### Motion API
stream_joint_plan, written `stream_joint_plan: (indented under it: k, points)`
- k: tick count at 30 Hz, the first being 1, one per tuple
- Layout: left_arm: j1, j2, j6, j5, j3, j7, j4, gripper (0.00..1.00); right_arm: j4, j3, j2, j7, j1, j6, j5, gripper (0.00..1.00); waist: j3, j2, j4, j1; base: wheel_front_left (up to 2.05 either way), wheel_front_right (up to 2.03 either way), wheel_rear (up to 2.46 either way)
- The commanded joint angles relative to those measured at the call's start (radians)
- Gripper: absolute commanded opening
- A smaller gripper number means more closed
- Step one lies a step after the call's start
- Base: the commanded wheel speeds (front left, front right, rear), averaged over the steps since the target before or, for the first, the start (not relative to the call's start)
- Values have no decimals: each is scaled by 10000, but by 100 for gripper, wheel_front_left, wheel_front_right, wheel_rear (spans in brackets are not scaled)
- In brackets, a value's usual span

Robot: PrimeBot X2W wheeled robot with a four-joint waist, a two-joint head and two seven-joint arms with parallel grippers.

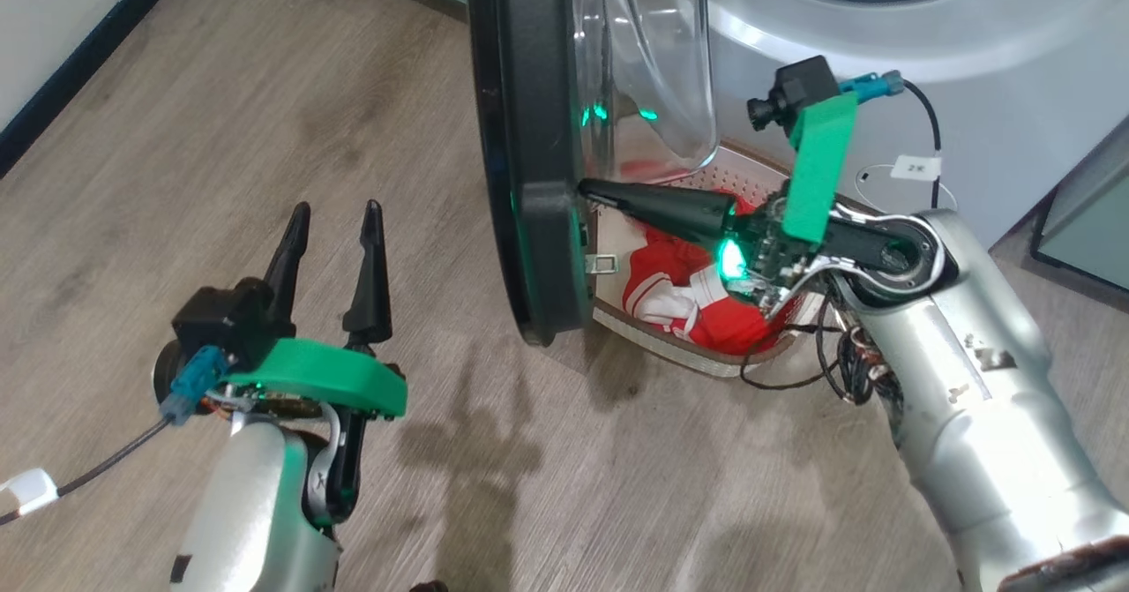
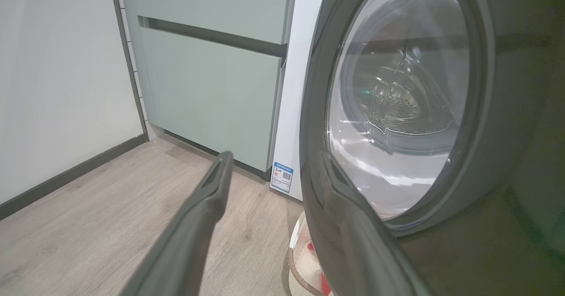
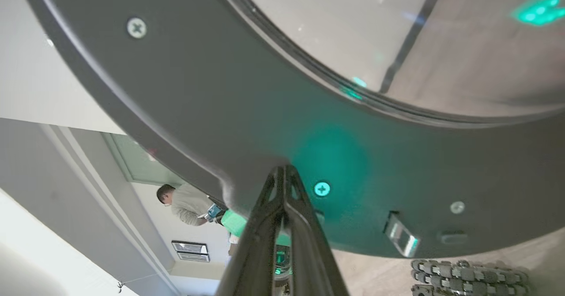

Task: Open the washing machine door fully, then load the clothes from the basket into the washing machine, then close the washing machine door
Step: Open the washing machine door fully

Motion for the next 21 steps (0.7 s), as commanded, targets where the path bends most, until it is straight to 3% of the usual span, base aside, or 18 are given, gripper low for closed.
stream_joint_plan:
  k: [1, 8, 10, 11, 12, 13, 21]
  points:
    - [-111, 175, 81, -90, 320, -51, -372, 100, -639, -104, 242, -180, 212, 6, 249, 0, -13, -1, -4, 1, 0, 0, 0]
    - [-120, 175, 78, -44, 345, -51, -378, 100, -2099, -777, -198, -738, 1419, 6, 709, 0, -111, -1, -235, 1, 0, 0, 0]
    - [-123, 175, 75, -19, 356, -51, -380, 100, -2349, -895, -250, -878, 1641, 6, 761, 6, -124, -1, -287, 1, 0, 0, 0]
    - [-130, 175, 67, 3, 379, -51, -378, 100, -2584, -1004, -316, -1058, 1857, 6, 757, 38, -140, -1, -346, 1, 0, 0, 0]
    - [-129, 175, 53, 16, 409, -51, -377, 100, -2782, -1100, -404, -1303, 2075, 6, 661, 93, -163, -1, -408, 1, 0, 0, 0]
    - [-122, 175, 43, 44, 434, -51, -374, 100, -2965, -1181, -491, -1572, 2284, 6, 513, 100, -179, -1, -466, 1, 0, 0, 0]
    - [-47, 175, -11, 177, 613, -51, -365, 100, -4206, -1984, -543, -3802, 4029, 6, -384, 100, -306, -1, -831, 1, 0, 0, 0]
